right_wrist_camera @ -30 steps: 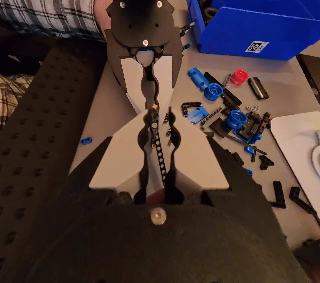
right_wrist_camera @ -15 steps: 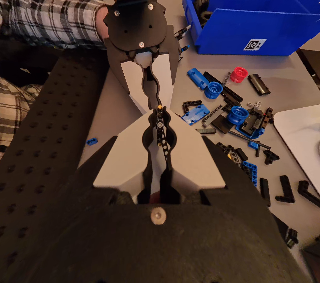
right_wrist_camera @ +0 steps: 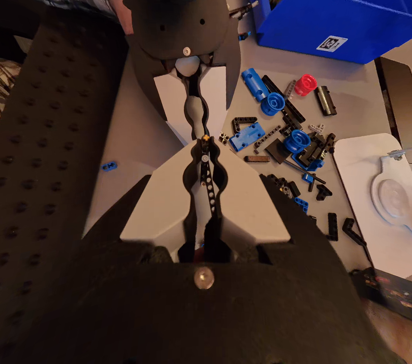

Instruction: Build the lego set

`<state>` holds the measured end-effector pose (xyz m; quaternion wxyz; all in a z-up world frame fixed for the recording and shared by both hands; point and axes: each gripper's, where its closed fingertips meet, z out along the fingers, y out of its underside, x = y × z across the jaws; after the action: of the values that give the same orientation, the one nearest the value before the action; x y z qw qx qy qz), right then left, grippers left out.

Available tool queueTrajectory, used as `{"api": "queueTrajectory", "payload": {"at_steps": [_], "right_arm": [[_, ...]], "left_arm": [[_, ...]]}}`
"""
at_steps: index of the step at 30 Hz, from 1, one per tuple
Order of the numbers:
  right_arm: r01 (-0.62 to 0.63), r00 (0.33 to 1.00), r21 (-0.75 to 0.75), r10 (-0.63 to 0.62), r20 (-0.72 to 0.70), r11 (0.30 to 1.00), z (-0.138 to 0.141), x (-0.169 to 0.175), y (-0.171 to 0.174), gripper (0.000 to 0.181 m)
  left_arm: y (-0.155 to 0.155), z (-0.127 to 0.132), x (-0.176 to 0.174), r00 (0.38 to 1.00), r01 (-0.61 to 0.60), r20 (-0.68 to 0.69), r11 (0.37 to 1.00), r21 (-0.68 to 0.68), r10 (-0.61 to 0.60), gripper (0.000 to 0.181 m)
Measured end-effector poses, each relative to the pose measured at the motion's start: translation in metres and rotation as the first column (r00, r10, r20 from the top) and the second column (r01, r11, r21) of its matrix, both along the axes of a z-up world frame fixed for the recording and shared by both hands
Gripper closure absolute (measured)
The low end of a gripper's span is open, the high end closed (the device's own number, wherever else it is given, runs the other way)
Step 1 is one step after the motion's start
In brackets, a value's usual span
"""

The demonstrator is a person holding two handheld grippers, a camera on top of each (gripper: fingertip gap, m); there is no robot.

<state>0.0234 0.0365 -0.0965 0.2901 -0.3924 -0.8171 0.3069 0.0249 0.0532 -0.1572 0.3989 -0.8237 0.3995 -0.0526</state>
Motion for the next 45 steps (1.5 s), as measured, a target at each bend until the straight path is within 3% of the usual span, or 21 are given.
{"api": "queueTrajectory", "payload": {"at_steps": [2,5,10,17,22,27,31,34,39,45], "right_arm": [[-0.003,0.999,0.045,0.002,0.039,0.999,-0.011,0.000,0.001,0.175],[0.016,0.999,0.119,-0.020,0.039,0.993,-0.023,-0.002,0.005,0.176],[0.040,0.998,-0.063,-0.038,0.042,0.997,-0.017,-0.004,0.005,0.175],[0.058,0.996,-0.344,-0.080,-0.049,0.937,0.015,0.000,0.015,0.175],[0.057,0.991,-0.425,-0.104,-0.088,0.904,0.025,0.004,0.020,0.163],[0.050,0.991,-0.365,-0.092,-0.100,0.930,0.027,0.010,0.022,0.170],[0.047,0.996,-0.260,-0.064,-0.056,0.965,0.008,0.009,0.017,0.157],[0.044,0.997,-0.251,-0.059,-0.052,0.967,0.003,0.007,0.014,0.173],[0.045,0.996,-0.422,-0.074,-0.054,0.905,0.015,0.009,0.016,0.175],[0.033,0.996,-0.547,-0.076,-0.055,0.837,0.024,0.011,0.017,0.174]], "left_arm": [[0.001,0.011,0.008,0.998,0.011,0.059,1.000,0.027,-0.013,0.177],[0.006,0.009,0.006,1.000,-0.011,0.002,0.999,0.039,0.011,0.176],[0.006,0.016,0.005,0.999,-0.008,0.039,0.998,0.057,0.006,0.176],[0.007,0.045,0.010,0.970,-0.018,0.242,0.993,0.120,-0.011,0.171],[0.004,0.043,0.010,0.961,-0.011,0.277,0.996,0.093,-0.015,0.176],[0.004,0.044,0.013,0.955,-0.005,0.295,0.996,0.085,-0.021,0.176],[0.004,0.047,0.016,0.943,0.003,0.330,0.996,0.085,-0.031,0.176],[0.003,0.052,0.016,0.931,0.008,0.362,0.996,0.091,-0.041,0.176],[0.002,0.059,0.013,0.907,0.003,0.419,0.995,0.095,-0.043,0.163],[0.000,0.065,0.015,0.895,0.017,0.440,0.993,0.117,-0.067,0.174]]}}
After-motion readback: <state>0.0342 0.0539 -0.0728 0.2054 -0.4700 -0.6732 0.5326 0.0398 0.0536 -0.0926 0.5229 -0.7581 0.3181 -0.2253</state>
